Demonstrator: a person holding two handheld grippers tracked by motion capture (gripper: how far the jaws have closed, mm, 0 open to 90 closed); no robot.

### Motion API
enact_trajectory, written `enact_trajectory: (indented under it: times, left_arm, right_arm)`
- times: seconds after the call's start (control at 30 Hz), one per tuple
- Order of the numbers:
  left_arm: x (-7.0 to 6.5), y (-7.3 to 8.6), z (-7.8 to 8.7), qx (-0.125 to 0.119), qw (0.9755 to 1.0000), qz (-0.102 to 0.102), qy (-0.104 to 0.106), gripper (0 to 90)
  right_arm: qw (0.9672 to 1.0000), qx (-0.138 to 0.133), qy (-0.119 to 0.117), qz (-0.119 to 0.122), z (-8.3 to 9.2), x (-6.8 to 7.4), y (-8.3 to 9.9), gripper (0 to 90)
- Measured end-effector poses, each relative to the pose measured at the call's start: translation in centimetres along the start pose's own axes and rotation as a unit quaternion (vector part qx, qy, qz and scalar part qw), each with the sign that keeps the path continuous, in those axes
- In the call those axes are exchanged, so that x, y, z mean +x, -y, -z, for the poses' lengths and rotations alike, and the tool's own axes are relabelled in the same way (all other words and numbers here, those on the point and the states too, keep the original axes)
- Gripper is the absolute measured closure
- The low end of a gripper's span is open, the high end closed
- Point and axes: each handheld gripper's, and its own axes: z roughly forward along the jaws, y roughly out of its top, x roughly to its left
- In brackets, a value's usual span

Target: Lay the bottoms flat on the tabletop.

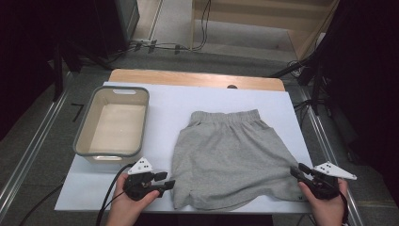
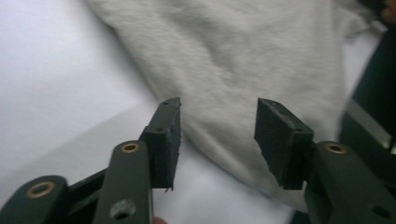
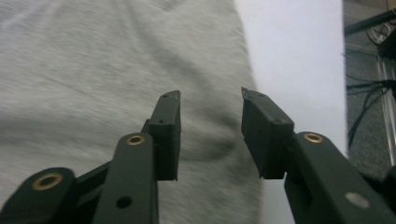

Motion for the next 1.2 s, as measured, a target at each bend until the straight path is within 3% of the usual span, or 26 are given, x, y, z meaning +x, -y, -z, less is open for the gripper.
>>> enact_trajectory:
  times: [0.17,0.23,0.3,0.37,0.4,0.5,0.53,0.6,0.7,0.8,0.83,0.87,0.93,1.0,1.07,1.13,1.2]
  left_arm:
    - [-2.3,1.4,0.2,-0.001,0.9999,-0.013,0.004,40.4]
    - [-3.3,2.0,-0.3,0.013,0.9997,-0.02,-0.004,38.7]
    - [-4.2,2.6,-0.8,0.029,0.9987,-0.032,-0.027,37.1]
    - [-4.7,2.9,-1.3,0.042,0.9969,-0.043,-0.051,44.1]
    - [-4.8,3.0,-1.4,0.047,0.996,-0.049,-0.058,52.8]
    - [-4.2,2.6,-0.7,0.044,0.9977,-0.04,-0.031,80.4]
    - [-3.8,2.5,-0.2,0.039,0.9984,-0.034,-0.023,85.4]
    - [-3.2,2.2,0.9,0.032,0.9988,-0.031,-0.018,87.4]
    - [-2.8,2.5,2.7,0.026,0.9984,-0.039,-0.033,88.0]
    - [-2.4,3.4,4.1,0.025,0.9977,-0.04,-0.049,88.0]
    - [-2.3,3.7,4.4,0.028,0.9965,-0.044,-0.065,87.8]
    - [-2.2,3.9,4.7,0.036,0.9937,-0.053,-0.092,87.2]
    - [-2.0,4.1,4.9,0.027,0.9928,-0.043,-0.108,80.6]
    - [-1.4,4.2,5.2,0.009,0.9944,-0.019,-0.104,75.1]
    - [-0.6,4.2,5.5,-0.016,0.9965,0.012,-0.081,65.4]
    - [-0.3,4.2,5.4,-0.022,0.996,0.023,-0.084,56.7]
    - [-0.3,4.3,4.8,-0.02,0.9971,0.03,-0.067,51.7]
  right_arm:
    - [0.9996,-0.007,-0.029,0.004,-0.3,1.3,-0.5,53.2]
    - [0.9995,-0.003,-0.033,0.005,-0.5,1.5,-0.5,53.1]
    - [0.9994,0.001,-0.035,0.005,-0.7,1.6,-0.4,53.1]
    - [0.9994,0.003,-0.035,0.003,-0.7,1.6,-0.3,53.1]
    - [0.9994,0.003,-0.034,0.003,-0.8,1.5,-0.3,53.1]
    - [0.9993,0.005,-0.036,0.001,-0.9,1.4,-0.2,53.0]
    - [0.9993,0.005,-0.036,0.001,-0.8,1.3,-0.2,53.1]
    - [0.9993,0.006,-0.036,-0.001,-0.7,1.1,0.0,53.5]
    - [0.9992,0.004,-0.038,-0.011,-0.5,0.4,0.2,56.5]
    - [0.9987,0.001,-0.039,-0.032,0.1,-0.3,0.7,56.8]
    - [0.9986,0.002,-0.039,-0.035,0.3,-0.4,0.9,56.8]
    - [0.9987,0.004,-0.037,-0.035,0.5,-0.5,1.1,56.8]
    - [0.9986,0.007,-0.035,-0.038,0.9,-0.7,1.6,55.9]
    - [0.9986,0.007,-0.033,-0.04,1.4,-0.9,2.2,53.9]
    - [0.9985,0.008,-0.03,-0.044,1.8,-1.0,2.6,52.2]
    - [0.9984,0.012,-0.031,-0.047,2.1,-1.0,3.0,50.1]
    - [0.9982,0.02,-0.031,-0.047,2.3,-1.0,3.5,49.2]
